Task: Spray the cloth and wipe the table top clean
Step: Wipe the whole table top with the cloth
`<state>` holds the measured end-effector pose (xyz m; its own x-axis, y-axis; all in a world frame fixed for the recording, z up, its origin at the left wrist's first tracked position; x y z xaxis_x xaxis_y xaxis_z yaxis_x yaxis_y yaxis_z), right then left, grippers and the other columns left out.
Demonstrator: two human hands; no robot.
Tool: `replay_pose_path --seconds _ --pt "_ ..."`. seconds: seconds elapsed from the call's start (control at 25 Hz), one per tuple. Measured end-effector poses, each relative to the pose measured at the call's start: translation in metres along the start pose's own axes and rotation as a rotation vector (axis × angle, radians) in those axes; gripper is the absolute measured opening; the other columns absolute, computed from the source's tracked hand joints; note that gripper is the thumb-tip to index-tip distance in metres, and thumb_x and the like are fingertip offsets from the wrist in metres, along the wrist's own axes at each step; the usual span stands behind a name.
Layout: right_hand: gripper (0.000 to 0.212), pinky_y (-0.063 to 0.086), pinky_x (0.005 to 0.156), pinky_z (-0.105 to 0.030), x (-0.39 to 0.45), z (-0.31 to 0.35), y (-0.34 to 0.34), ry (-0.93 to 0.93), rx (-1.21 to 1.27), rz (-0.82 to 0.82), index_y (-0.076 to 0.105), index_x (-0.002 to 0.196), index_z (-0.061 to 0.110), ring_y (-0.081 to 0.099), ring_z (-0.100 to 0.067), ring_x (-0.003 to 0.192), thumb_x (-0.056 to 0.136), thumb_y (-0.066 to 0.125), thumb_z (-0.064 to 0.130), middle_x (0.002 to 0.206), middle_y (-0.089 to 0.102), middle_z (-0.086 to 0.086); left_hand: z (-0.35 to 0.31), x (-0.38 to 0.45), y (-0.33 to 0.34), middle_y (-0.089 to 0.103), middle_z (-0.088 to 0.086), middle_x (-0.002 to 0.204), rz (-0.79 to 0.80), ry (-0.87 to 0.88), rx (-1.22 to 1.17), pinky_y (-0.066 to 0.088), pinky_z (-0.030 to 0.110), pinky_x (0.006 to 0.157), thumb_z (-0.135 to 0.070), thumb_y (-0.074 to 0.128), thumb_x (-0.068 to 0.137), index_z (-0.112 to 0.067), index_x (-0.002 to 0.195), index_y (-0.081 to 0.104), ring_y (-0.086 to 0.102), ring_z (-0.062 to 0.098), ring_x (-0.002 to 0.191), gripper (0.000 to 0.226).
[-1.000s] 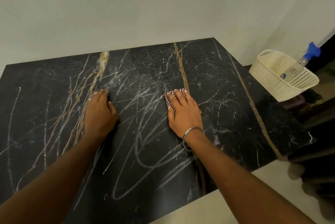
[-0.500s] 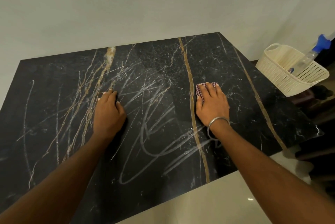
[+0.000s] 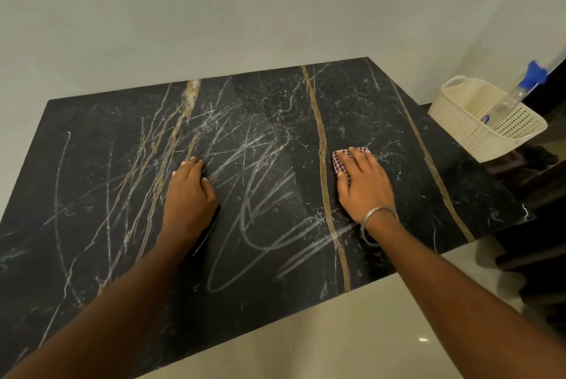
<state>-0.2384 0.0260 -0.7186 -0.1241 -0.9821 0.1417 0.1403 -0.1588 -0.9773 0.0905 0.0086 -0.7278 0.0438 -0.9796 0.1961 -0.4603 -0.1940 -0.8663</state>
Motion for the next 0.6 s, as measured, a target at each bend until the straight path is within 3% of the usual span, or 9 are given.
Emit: replay_pose_path --seconds 0.12,0.32,0.44,0.6 --pt "0.051 0.019 0.118 -0.044 -0.014 0.021 -0.005 0.023 0.019 -0.018 0.029 0.147 0.027 0.016 -0.023 0.146 0.097 0.031 0.036 0.156 0.027 0.001 -0.003 -0.001 0.001 0.040 0.014 0.149 -0.009 0.008 0.009 0.022 0.042 0.119 -0.017 0.040 0.098 -0.003 0.142 0.040 0.032 0.024 0.141 0.046" --pt "0.049 0.017 0.119 -0.039 -0.059 0.076 -0.005 -0.149 0.090 -0.004 0.033 0.146 0.028 0.016 -0.022 0.146 0.097 0.033 0.034 0.154 0.030 0.004 -0.005 -0.004 -0.001 0.039 0.015 0.150 0.001 0.002 -0.005 0.020 0.042 0.119 -0.017 0.039 0.099 -0.003 0.143 0.039 0.031 0.025 0.141 0.046" --pt "0.050 0.018 0.120 -0.039 -0.052 0.045 -0.002 -0.188 0.039 0.019 0.030 0.147 0.029 0.015 -0.019 0.146 0.097 0.028 0.037 0.155 0.028 0.004 -0.005 -0.004 -0.003 0.038 0.015 0.150 0.005 0.001 -0.011 0.022 0.043 0.119 -0.017 0.038 0.099 -0.003 0.143 0.039 0.031 0.025 0.141 0.047" --pt "0.053 0.019 0.119 -0.041 -0.033 -0.036 -0.009 -0.008 -0.044 0.007 0.029 0.148 0.025 0.018 -0.022 0.145 0.097 0.027 0.038 0.156 0.027 -0.001 -0.003 -0.006 0.000 0.040 0.014 0.149 -0.010 -0.001 -0.004 0.024 0.042 0.118 -0.018 0.038 0.098 -0.003 0.142 0.040 0.032 0.025 0.140 0.047"
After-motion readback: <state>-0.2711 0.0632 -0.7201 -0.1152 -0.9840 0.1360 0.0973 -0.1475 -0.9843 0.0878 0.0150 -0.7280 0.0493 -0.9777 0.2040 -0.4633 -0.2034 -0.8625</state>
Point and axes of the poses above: each hand's wrist, its own x-axis towards the middle knuckle, its own y-axis out of the palm, z = x × y, the point moved 2 cm from there along x, towards the middle knuckle
